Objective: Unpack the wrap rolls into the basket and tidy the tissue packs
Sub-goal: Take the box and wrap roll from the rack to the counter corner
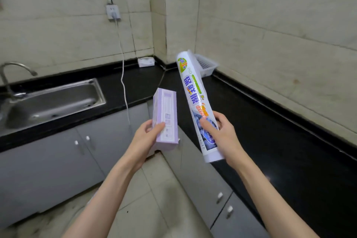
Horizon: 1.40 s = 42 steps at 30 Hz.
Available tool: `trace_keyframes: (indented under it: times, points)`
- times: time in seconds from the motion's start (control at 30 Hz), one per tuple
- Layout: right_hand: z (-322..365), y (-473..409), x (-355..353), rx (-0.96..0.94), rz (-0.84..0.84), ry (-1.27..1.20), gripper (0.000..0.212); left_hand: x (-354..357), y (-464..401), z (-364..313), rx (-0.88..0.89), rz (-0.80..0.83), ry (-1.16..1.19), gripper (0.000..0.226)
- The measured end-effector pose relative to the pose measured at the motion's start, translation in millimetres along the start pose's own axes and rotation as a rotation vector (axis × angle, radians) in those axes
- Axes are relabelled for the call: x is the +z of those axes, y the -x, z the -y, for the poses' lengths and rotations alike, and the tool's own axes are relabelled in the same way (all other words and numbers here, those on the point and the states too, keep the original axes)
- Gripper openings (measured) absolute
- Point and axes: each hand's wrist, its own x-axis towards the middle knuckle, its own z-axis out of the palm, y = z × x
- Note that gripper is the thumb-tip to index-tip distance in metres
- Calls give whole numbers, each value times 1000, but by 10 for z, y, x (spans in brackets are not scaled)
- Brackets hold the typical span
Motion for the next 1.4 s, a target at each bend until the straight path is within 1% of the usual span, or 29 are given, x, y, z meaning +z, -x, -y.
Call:
trace_keyframes:
  times: [0.13,0.3,0.37,0.57,0.67,0.77,0.93,1.1,1.27,1.4]
  points:
    - [-66,-720,318,11,37,28,34,-283,-576,-52,-31,-45,18,44]
    - [-93,-1789,626,7,66,29,36,-548,-1513,-268,-7,-64,-3,36]
    - [-72,-2200,719,20,67,9,37,-611,-1891,-382,-15,-66,-4,33]
    - [20,-3297,945,45,68,3,40,-798,-2963,-612,-55,-77,20,37]
    - [-29,-3759,1013,51,60,16,38,-866,-3488,-626,-81,-73,50,32]
    - [-96,-4229,1080,70,32,34,38,-894,-4039,-609,-129,-43,88,27]
    - [-301,-5095,1205,91,-50,46,37,-935,-5163,-524,-227,26,120,45]
    - [-564,-5960,1341,150,-144,54,37,-1006,-6285,-373,-340,158,113,39]
    - [-844,-6553,1342,256,-207,80,38,-980,-7167,-182,-446,144,68,55]
    - [-1144,-6791,1257,366,-212,176,37,-919,-7541,134,-559,152,10,52]
